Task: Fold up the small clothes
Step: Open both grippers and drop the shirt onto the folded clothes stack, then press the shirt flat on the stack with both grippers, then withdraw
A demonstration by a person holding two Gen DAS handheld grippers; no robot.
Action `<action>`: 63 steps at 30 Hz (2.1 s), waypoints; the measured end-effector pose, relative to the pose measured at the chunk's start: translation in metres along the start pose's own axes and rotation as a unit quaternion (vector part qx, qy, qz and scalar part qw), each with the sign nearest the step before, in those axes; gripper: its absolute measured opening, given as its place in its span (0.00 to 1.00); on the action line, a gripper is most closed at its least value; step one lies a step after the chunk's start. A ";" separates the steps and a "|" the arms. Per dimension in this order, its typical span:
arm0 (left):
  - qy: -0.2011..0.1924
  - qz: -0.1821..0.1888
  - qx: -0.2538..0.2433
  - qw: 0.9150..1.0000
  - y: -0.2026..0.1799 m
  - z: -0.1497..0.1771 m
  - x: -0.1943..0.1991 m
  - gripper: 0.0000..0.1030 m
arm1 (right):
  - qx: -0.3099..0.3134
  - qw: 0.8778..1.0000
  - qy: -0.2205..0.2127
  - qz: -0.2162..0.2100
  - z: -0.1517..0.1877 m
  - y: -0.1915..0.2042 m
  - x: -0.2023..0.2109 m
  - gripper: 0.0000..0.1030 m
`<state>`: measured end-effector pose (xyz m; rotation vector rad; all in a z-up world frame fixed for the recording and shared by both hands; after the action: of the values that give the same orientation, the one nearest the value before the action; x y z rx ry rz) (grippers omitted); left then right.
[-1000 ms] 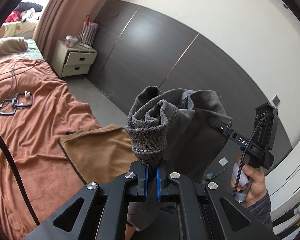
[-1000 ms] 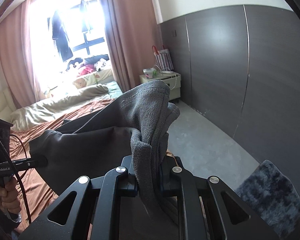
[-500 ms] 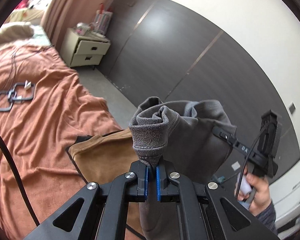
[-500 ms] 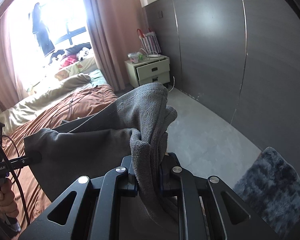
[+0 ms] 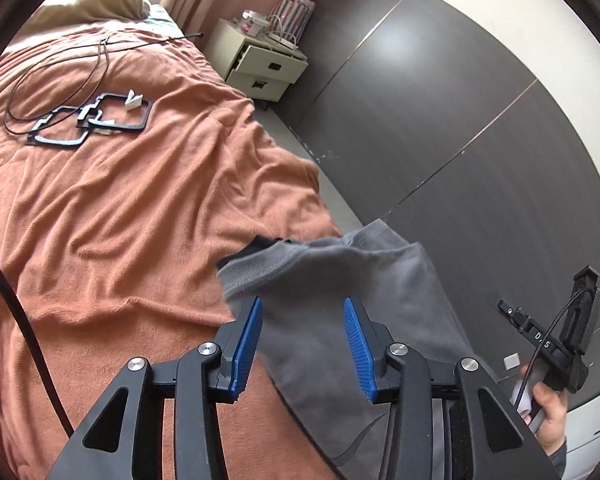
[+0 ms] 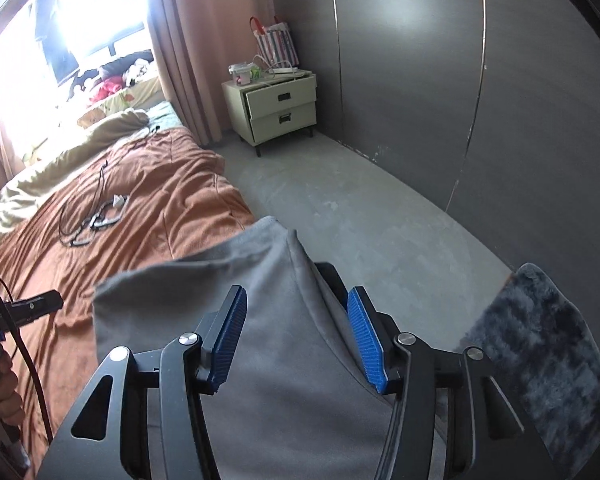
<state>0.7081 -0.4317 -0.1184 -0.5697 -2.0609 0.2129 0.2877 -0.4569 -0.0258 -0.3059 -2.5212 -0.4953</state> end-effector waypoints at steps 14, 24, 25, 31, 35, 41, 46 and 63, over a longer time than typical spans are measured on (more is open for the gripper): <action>0.054 -0.009 -0.044 0.998 -0.010 0.064 -0.027 0.42 | 0.043 0.994 0.093 0.041 0.053 -0.044 0.001 0.22; 0.065 0.001 -0.063 0.996 -0.028 0.098 -0.015 0.42 | -0.011 0.998 0.032 0.046 0.070 -0.079 0.073 0.17; 0.065 0.001 -0.063 0.996 -0.029 0.101 -0.014 0.42 | -0.013 0.999 0.026 0.037 0.071 -0.078 0.079 0.17; 0.070 0.002 -0.062 0.996 -0.038 0.117 -0.009 0.42 | 0.019 1.000 0.008 -0.008 0.076 -0.060 0.099 0.24; 0.078 0.009 -0.059 0.995 -0.045 0.128 -0.011 0.42 | 0.031 0.999 -0.004 -0.042 0.093 -0.054 0.101 0.24; 0.094 0.017 -0.062 0.994 -0.058 0.146 -0.016 0.42 | 0.046 0.998 0.012 -0.049 0.123 -0.067 0.098 0.24; 0.114 0.022 -0.067 0.991 -0.069 0.160 -0.025 0.42 | 0.033 0.998 0.023 -0.046 0.140 -0.074 0.105 0.24; 0.149 0.062 -0.085 0.983 -0.102 0.215 -0.017 0.47 | -0.015 0.998 -0.013 -0.058 0.176 -0.052 0.183 0.24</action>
<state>0.5022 -0.5129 -0.2078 -0.7868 -1.7634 0.0214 0.0381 -0.4116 -0.0768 -0.1800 -2.5681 -0.5790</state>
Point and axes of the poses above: each gripper's, at about its wrist camera, not at the fingertips, and x roughly against the way its jaws point, y to its left, z to its underside, the point moved 1 cm from there along -x, roughly the way its jaws point, and after that the axes turned 11 degrees about -z, right-handed, at the moved point
